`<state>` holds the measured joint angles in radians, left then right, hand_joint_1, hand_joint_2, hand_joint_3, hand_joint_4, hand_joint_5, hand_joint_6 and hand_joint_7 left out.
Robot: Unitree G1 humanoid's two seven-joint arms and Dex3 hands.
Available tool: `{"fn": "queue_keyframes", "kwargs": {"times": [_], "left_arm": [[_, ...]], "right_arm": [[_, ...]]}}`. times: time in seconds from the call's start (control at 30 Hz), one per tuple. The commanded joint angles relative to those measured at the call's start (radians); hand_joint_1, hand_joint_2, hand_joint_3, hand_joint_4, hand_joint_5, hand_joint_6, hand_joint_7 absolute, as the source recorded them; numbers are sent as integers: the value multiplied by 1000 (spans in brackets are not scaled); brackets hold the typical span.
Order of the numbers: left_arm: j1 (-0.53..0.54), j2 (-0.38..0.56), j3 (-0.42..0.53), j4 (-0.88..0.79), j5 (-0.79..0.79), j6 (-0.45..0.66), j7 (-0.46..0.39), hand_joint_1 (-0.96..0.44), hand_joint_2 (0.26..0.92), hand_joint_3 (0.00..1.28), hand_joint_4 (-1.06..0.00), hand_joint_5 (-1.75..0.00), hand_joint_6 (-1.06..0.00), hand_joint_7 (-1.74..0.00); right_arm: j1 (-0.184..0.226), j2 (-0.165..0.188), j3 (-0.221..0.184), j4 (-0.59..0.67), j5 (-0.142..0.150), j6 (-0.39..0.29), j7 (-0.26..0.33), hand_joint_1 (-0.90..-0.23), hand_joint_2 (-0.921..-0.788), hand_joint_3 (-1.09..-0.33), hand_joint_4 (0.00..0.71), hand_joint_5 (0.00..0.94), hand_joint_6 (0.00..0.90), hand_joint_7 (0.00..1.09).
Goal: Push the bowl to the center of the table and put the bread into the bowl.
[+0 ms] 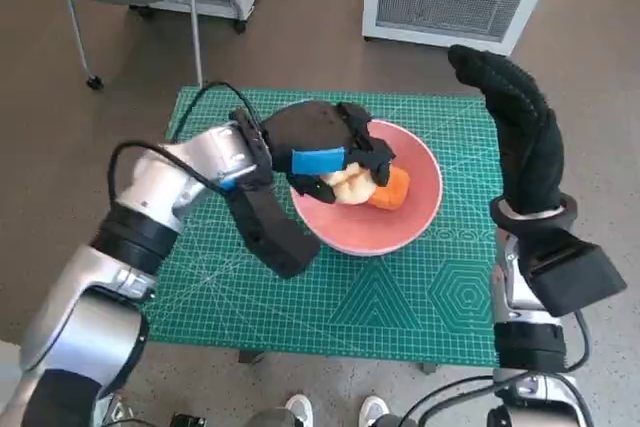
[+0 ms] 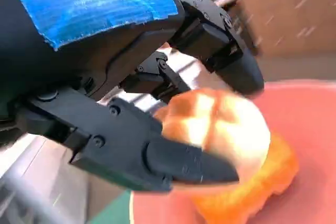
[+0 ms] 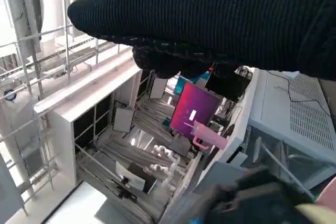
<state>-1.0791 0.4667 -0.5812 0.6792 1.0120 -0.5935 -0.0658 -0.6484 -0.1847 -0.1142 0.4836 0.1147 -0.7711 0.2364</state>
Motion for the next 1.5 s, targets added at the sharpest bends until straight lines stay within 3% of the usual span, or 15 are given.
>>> {"fn": "queue_keyframes", "kwargs": {"times": [0.03,0.43,0.7,1.07,1.23,1.5], "left_arm": [[12,25,-18,-26,22,17,13,-536,916,71,-223,-26,-177,-179],[23,61,28,-36,-72,-31,14,-666,921,166,-74,0,-79,-100],[51,88,102,-63,-187,-93,25,-692,921,185,-68,-5,-78,-99],[157,118,285,-184,-490,-148,-43,-701,921,204,-117,-24,-144,-138],[227,110,377,-198,-629,-178,-35,-697,921,221,-121,-22,-145,-148],[324,41,486,-85,-780,-288,28,-705,921,415,-85,-2,-108,-136]], "right_arm": [[28,0,-1,-12,-5,22,-9,-667,-921,-841,239,0,-1,622],[28,1,-2,-29,-8,38,-19,-662,-921,-840,238,0,-1,617],[24,6,1,-30,-12,40,-28,-662,-921,-841,238,0,-1,612],[20,17,11,-40,-18,41,-39,-665,-921,-841,236,0,-1,610],[23,24,22,-76,-22,55,-45,-666,-921,-841,235,0,-1,609],[23,30,34,-114,-13,71,-39,-670,-921,-836,235,0,-1,606]]}}
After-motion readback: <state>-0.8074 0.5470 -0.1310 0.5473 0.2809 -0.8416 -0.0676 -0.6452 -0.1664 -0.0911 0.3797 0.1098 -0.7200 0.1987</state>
